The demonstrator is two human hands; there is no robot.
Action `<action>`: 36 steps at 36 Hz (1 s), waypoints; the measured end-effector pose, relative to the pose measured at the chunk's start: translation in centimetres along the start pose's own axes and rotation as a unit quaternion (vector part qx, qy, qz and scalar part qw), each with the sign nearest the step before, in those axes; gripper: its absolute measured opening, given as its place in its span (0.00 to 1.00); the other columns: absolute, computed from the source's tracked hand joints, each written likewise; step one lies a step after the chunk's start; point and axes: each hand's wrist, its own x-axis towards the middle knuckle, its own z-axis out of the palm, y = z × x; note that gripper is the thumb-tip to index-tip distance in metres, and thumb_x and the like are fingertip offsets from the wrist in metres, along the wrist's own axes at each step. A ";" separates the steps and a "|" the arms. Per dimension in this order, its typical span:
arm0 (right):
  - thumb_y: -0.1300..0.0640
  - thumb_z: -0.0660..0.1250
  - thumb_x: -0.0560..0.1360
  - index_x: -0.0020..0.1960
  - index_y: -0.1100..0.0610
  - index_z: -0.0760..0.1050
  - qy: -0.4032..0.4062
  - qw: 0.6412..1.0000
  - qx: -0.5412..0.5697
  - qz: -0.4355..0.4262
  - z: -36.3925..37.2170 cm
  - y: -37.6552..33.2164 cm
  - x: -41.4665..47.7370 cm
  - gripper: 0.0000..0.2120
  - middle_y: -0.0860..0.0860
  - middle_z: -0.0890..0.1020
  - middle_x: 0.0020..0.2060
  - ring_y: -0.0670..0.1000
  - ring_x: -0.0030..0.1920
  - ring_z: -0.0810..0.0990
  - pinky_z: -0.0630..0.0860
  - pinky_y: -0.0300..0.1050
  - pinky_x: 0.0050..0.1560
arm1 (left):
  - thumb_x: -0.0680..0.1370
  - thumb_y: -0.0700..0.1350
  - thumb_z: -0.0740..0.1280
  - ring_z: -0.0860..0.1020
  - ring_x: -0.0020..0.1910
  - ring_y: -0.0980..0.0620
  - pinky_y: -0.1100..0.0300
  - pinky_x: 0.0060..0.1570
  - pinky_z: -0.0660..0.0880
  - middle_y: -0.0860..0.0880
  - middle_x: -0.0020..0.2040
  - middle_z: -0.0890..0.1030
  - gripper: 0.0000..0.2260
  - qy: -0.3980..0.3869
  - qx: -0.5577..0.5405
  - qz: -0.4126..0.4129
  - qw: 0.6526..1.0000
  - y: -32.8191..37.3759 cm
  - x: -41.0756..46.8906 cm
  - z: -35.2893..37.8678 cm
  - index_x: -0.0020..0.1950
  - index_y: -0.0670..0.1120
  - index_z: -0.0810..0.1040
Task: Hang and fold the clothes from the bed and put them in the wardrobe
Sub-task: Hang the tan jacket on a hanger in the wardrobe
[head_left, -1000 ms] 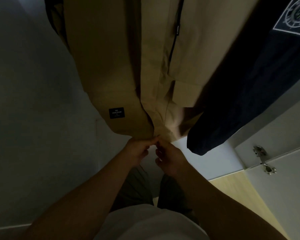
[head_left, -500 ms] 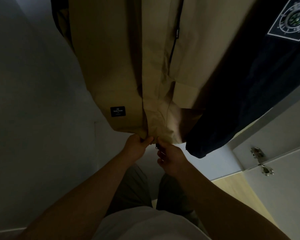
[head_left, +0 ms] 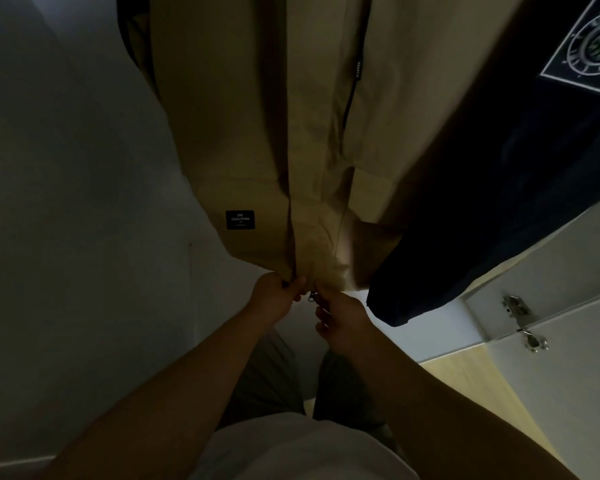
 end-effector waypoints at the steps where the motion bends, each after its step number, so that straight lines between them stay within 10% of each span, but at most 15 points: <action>1: 0.53 0.70 0.78 0.61 0.57 0.75 0.006 1.000 -0.009 0.000 0.0 -0.1 0.0 0.14 0.51 0.79 0.51 0.48 0.41 0.72 0.68 0.44 0.44 | 0.81 0.50 0.67 0.79 0.38 0.61 0.65 0.36 0.70 0.53 0.39 0.82 0.10 -0.005 -0.014 -0.014 1.000 0.0 0.0 0.0 0.41 0.49 0.80; 6: 0.59 0.68 0.79 0.60 0.61 0.74 0.081 0.992 -0.094 0.000 0.3 -0.1 0.2 0.11 0.57 0.77 0.54 0.54 0.50 0.74 0.69 0.47 0.49 | 0.79 0.52 0.69 0.80 0.41 0.55 0.60 0.39 0.70 0.52 0.46 0.84 0.08 -0.021 -0.102 -0.148 0.983 -0.2 0.0 0.1 0.48 0.48 0.79; 10: 0.60 0.66 0.79 0.56 0.62 0.75 0.087 0.990 -0.112 -0.003 0.6 -0.4 -0.1 0.07 0.56 0.73 0.42 0.51 0.37 0.69 0.66 0.44 0.36 | 0.79 0.53 0.69 0.80 0.40 0.54 0.62 0.34 0.72 0.47 0.49 0.82 0.13 -0.042 0.005 -0.195 0.980 -0.2 0.5 -0.1 0.49 0.43 0.77; 15: 0.59 0.63 0.82 0.62 0.61 0.74 0.056 0.992 -0.087 -0.072 2.5 -3.7 -1.5 0.10 0.56 0.75 0.44 0.52 0.40 0.72 0.70 0.45 0.42 | 0.82 0.45 0.66 0.81 0.47 0.45 0.59 0.43 0.75 0.41 0.56 0.82 0.12 0.021 0.005 -0.084 0.996 3.7 2.0 -1.6 0.59 0.39 0.80; 19: 0.61 0.59 0.83 0.51 0.57 0.76 0.057 0.965 -0.136 -0.216 5.4 -8.9 -4.3 0.07 0.56 0.76 0.42 0.53 0.40 0.73 0.71 0.49 0.44 | 0.79 0.41 0.67 0.79 0.48 0.44 0.56 0.47 0.74 0.47 0.43 0.82 0.08 0.098 -0.002 0.048 0.994 10.0 3.1 -3.6 0.40 0.46 0.81; 23: 0.59 0.63 0.81 0.41 0.52 0.75 0.047 0.916 -0.147 -0.371 7.9 -14.1 -8.6 0.10 0.52 0.77 0.35 0.50 0.37 0.74 0.72 0.44 0.39 | 0.77 0.38 0.71 0.80 0.49 0.45 0.54 0.53 0.76 0.44 0.47 0.84 0.04 0.182 -0.026 0.155 0.971 16.9 3.8 -6.2 0.44 0.45 0.79; 28: 0.57 0.68 0.79 0.52 0.54 0.76 0.039 0.844 -0.143 -0.515 10.3 -20.0 -14.8 0.03 0.51 0.82 0.43 0.49 0.43 0.80 0.77 0.44 0.45 | 0.78 0.39 0.68 0.80 0.53 0.45 0.56 0.55 0.74 0.48 0.51 0.81 0.07 0.263 -0.027 0.282 0.922 25.6 3.4 -9.9 0.53 0.49 0.77; 36: 0.60 0.69 0.76 0.55 0.51 0.69 0.119 0.602 -0.221 -0.758 11.9 -28.4 -25.5 0.12 0.52 0.76 0.52 0.53 0.51 0.77 0.75 0.47 0.55 | 0.80 0.44 0.66 0.77 0.50 0.52 0.60 0.50 0.72 0.52 0.51 0.78 0.04 0.341 -0.009 0.428 0.837 37.4 -0.2 -15.7 0.54 0.51 0.75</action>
